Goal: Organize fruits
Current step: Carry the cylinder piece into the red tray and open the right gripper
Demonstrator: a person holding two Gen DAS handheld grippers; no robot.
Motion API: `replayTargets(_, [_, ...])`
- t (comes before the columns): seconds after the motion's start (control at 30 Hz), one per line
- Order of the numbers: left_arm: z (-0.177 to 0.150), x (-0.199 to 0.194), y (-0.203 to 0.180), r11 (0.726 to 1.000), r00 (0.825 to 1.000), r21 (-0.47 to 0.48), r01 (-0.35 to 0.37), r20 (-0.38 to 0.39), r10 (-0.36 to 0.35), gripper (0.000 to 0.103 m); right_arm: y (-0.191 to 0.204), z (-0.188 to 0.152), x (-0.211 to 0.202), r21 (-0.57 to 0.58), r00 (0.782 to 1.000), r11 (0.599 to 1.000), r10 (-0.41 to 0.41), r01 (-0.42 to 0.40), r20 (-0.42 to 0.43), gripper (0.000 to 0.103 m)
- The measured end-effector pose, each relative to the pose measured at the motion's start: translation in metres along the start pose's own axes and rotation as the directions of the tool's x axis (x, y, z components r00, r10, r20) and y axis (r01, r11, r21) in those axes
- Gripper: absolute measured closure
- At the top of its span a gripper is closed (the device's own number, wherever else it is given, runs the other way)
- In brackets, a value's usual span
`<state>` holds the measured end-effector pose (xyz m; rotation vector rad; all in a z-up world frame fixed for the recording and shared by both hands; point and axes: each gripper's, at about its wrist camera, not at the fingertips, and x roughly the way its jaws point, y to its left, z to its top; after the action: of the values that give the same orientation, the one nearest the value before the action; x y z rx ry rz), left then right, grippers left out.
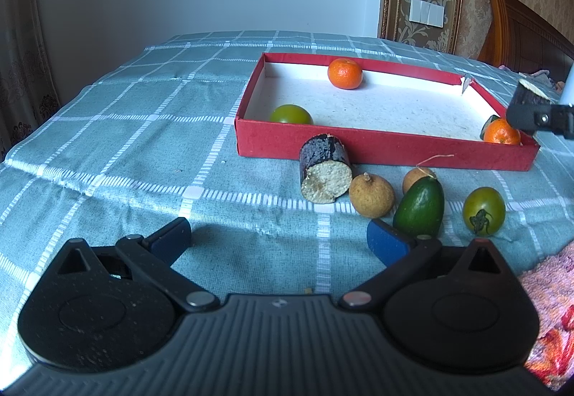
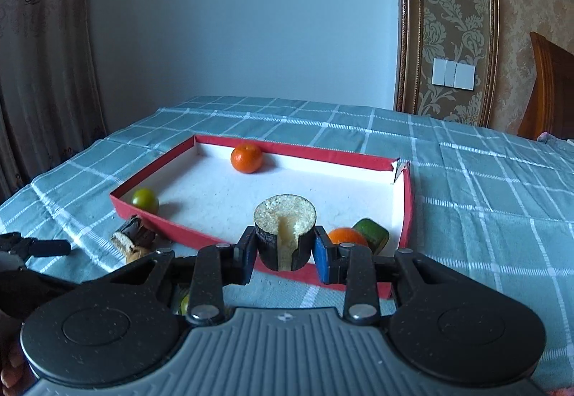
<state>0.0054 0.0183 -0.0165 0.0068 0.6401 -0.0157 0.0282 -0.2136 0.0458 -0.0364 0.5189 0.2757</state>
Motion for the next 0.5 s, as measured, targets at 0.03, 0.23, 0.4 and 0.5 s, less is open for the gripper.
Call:
replayTargets(0.03, [0.0, 0.0, 0.0, 1.0, 1.0, 0.0, 0.0, 0.0, 0.0, 0.0, -0.001, 0.004, 0.005, 0.003, 1.0, 1.0, -0.004, 0.004, -0.001, 0.071])
replayTargets(0.23, [0.0, 0.0, 0.0, 1.0, 1.0, 0.001, 0.0, 0.0, 0.0, 0.0, -0.002, 0.012, 0.038, -0.009, 0.999, 0.999, -0.035, 0.034, -0.039, 0.071])
replayTargets(0.4, [0.0, 0.0, 0.0, 1.0, 1.0, 0.001, 0.0, 0.0, 0.0, 0.0, -0.001, 0.004, 0.059, -0.014, 0.997, 0.999, -0.04, 0.039, -0.072, 0.071])
replayTargets(0.5, [0.0, 0.0, 0.0, 1.0, 1.0, 0.001, 0.0, 0.0, 0.0, 0.0, 0.001, 0.003, 0.063, -0.022, 0.996, 0.999, -0.038, 0.036, -0.078, 0.071])
